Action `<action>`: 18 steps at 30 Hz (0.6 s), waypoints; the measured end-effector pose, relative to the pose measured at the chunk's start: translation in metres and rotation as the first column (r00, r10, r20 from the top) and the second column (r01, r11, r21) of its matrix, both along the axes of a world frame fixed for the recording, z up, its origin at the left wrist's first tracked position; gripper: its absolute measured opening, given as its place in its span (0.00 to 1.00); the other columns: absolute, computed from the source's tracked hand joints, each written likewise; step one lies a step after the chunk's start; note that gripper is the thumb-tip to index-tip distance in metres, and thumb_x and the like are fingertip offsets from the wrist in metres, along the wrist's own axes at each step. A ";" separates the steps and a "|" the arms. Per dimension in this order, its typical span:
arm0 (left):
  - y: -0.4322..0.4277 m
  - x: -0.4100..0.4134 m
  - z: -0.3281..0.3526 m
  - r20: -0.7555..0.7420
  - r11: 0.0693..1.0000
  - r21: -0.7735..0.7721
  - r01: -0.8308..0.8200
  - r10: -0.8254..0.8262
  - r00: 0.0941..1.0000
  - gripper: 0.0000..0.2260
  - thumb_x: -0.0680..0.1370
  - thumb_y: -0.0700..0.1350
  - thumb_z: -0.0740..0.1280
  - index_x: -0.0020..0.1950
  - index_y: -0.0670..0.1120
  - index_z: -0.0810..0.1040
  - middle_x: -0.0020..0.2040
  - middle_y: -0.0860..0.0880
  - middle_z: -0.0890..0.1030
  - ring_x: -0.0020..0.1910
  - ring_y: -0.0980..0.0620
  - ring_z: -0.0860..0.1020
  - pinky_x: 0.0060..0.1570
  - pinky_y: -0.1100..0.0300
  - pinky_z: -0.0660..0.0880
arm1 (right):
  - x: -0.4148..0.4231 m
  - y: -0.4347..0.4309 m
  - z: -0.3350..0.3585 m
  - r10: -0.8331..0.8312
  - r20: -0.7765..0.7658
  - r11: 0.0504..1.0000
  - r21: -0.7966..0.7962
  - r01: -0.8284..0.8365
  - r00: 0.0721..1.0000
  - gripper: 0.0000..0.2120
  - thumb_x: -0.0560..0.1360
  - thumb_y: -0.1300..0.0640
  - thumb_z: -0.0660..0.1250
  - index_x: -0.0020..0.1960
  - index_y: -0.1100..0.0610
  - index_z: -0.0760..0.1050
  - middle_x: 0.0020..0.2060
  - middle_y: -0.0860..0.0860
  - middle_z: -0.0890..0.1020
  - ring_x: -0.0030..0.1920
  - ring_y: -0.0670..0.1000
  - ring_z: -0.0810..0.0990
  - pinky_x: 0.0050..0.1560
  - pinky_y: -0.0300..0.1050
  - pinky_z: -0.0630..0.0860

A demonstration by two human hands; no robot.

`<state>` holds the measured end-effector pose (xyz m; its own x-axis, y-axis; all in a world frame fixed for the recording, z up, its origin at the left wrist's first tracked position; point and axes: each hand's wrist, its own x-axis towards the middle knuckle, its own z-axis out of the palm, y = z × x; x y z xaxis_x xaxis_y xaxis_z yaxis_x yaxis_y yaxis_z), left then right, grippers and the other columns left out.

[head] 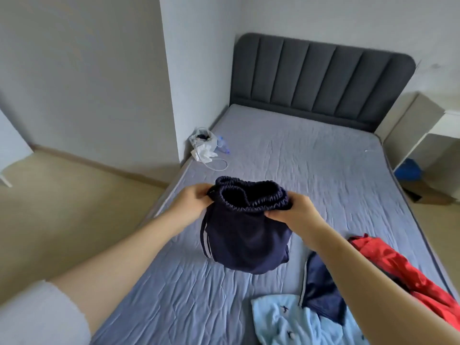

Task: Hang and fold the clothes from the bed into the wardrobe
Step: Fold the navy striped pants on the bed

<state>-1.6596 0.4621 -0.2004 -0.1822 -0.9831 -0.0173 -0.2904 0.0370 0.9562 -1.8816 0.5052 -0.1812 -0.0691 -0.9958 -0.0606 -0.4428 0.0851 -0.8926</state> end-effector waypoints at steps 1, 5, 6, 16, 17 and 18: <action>0.006 0.002 -0.020 0.016 0.999 0.053 0.010 -0.011 1.000 0.10 0.78 0.37 0.64 0.44 0.53 0.77 0.42 0.58 0.79 0.43 0.62 0.75 0.45 0.70 0.69 | 0.001 0.006 -0.019 0.004 0.013 0.997 0.074 -0.005 1.000 0.12 0.67 0.66 0.73 0.40 0.50 0.76 0.38 0.50 0.81 0.41 0.48 0.79 0.44 0.41 0.76; 0.027 0.011 -0.083 0.050 0.970 0.242 0.040 -0.054 0.997 0.06 0.78 0.36 0.63 0.50 0.46 0.76 0.43 0.54 0.78 0.43 0.60 0.75 0.36 0.80 0.68 | 0.008 0.027 -0.084 0.006 0.062 0.968 0.249 -0.021 0.998 0.16 0.67 0.69 0.73 0.48 0.52 0.77 0.39 0.48 0.81 0.41 0.45 0.77 0.41 0.31 0.74; 0.032 0.012 -0.096 0.052 0.960 0.278 0.046 -0.062 0.997 0.06 0.78 0.35 0.62 0.50 0.45 0.76 0.43 0.53 0.78 0.43 0.59 0.74 0.36 0.80 0.68 | 0.010 0.031 -0.097 0.002 0.074 0.957 0.288 -0.023 0.997 0.16 0.67 0.70 0.73 0.48 0.53 0.77 0.38 0.46 0.81 0.40 0.44 0.77 0.39 0.30 0.73; 0.041 0.026 -0.177 0.094 0.888 0.455 0.068 -0.124 0.988 0.09 0.78 0.36 0.63 0.43 0.50 0.75 0.41 0.55 0.79 0.42 0.60 0.76 0.38 0.77 0.69 | 0.026 0.051 -0.177 -0.066 0.123 0.849 0.529 -0.009 0.990 0.14 0.66 0.66 0.73 0.46 0.50 0.77 0.40 0.46 0.82 0.43 0.45 0.79 0.44 0.36 0.75; 0.039 0.025 -0.184 0.095 0.883 0.465 0.056 -0.113 0.989 0.10 0.78 0.36 0.63 0.43 0.51 0.75 0.41 0.54 0.79 0.43 0.58 0.76 0.40 0.74 0.70 | 0.026 0.051 -0.184 -0.093 0.137 0.841 0.540 0.004 0.986 0.14 0.67 0.66 0.73 0.46 0.50 0.77 0.41 0.47 0.83 0.45 0.46 0.80 0.48 0.40 0.76; 0.038 0.024 -0.192 0.100 0.880 0.474 0.044 -0.104 0.990 0.10 0.78 0.37 0.63 0.43 0.52 0.75 0.41 0.53 0.80 0.44 0.56 0.76 0.44 0.70 0.71 | 0.026 0.050 -0.191 -0.124 0.148 0.838 0.544 0.024 0.981 0.14 0.68 0.65 0.73 0.46 0.50 0.77 0.42 0.48 0.83 0.46 0.48 0.80 0.50 0.42 0.76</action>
<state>-1.6358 0.4996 -0.3920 -0.2216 -0.8378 -0.4990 -0.4166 -0.3814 0.8252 -1.8558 0.5548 -0.3724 -0.0805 -0.7942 -0.6023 -0.2614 0.6000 -0.7561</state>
